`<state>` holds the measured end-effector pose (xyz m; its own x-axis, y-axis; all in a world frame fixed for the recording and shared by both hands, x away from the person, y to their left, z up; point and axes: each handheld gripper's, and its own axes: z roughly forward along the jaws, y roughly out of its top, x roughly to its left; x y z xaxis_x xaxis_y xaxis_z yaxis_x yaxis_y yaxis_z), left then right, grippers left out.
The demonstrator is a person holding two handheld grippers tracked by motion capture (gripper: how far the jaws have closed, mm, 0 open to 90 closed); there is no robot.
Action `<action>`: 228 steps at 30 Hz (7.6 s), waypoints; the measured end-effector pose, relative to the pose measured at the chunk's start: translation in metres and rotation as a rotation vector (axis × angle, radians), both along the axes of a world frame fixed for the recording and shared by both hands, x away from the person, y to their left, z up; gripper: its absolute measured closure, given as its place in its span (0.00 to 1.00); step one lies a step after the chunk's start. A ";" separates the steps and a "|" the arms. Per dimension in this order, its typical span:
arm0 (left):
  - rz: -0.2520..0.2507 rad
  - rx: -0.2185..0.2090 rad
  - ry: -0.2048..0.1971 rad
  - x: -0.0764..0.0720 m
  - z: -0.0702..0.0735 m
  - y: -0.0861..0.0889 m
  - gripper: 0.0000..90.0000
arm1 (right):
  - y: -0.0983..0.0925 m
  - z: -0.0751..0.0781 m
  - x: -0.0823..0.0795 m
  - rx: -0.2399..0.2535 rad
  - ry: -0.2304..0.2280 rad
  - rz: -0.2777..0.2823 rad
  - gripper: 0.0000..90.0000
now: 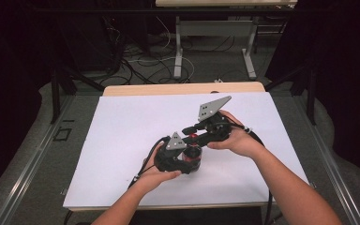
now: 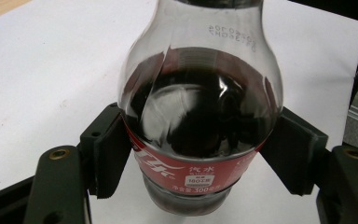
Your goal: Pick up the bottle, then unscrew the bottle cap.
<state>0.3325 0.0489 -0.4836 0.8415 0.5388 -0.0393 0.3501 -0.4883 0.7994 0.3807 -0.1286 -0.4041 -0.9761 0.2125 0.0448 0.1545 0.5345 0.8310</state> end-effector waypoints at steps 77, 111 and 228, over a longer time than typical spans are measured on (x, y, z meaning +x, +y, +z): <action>0.053 -0.006 0.016 0.002 0.003 0.006 0.34 | 0.013 -0.002 -0.027 0.017 -0.069 -0.332 0.68; 0.057 -0.016 0.010 0.004 0.003 0.010 0.34 | 0.008 0.008 -0.022 -0.045 -0.087 -0.218 0.51; 0.051 -0.016 0.028 0.003 0.007 0.011 0.34 | 0.010 0.008 -0.032 0.004 -0.109 -0.300 0.55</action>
